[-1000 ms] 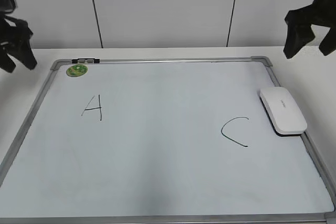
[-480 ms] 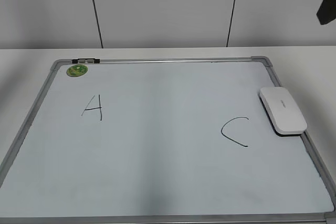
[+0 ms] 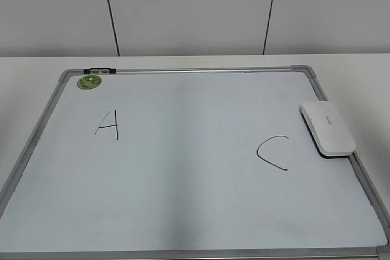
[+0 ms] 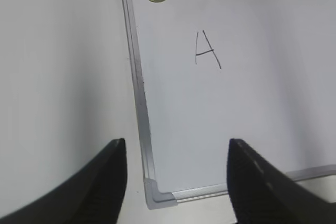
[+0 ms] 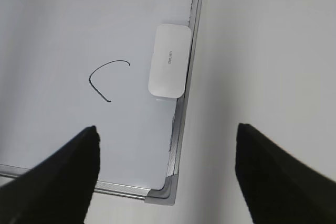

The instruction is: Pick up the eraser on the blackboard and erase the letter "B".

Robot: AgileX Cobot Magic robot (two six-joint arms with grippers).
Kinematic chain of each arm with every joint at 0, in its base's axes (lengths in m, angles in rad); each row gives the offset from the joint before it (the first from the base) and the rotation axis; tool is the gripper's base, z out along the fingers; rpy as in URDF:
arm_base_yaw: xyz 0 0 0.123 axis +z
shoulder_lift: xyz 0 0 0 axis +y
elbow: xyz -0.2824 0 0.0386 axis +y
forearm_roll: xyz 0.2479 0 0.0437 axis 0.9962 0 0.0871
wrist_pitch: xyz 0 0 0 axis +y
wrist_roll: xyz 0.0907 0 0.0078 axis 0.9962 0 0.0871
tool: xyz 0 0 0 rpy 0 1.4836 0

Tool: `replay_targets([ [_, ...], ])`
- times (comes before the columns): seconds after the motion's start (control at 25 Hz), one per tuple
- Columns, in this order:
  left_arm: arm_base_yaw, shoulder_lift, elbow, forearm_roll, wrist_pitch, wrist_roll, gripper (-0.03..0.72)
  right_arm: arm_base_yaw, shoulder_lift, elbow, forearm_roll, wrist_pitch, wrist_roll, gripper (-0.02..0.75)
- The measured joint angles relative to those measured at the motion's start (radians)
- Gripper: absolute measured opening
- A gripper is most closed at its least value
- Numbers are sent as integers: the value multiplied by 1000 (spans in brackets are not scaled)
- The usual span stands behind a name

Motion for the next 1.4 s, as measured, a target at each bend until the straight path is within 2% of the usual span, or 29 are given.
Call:
replay_targets([
  [0.16,-7,-171,129,-26,4,-3,444,0,-149,95,-2,2,2,594],
  [0.28,-36,-291,220,-26,4,-5,444,2,-259,192,-2,4,6,594],
  [0.52,-90,-480,388,27,10,-7,444,27,-495,423,-17,-2,37,593],
  [0.88,-95,-623,639,60,11,-24,444,31,-776,712,-89,-18,126,593],
  [1.08,-95,-635,706,99,-23,-28,444,31,-830,818,-136,-28,149,593],
  [1.4,-95,-636,757,168,-143,-30,444,31,-830,866,-143,-108,149,593],
])
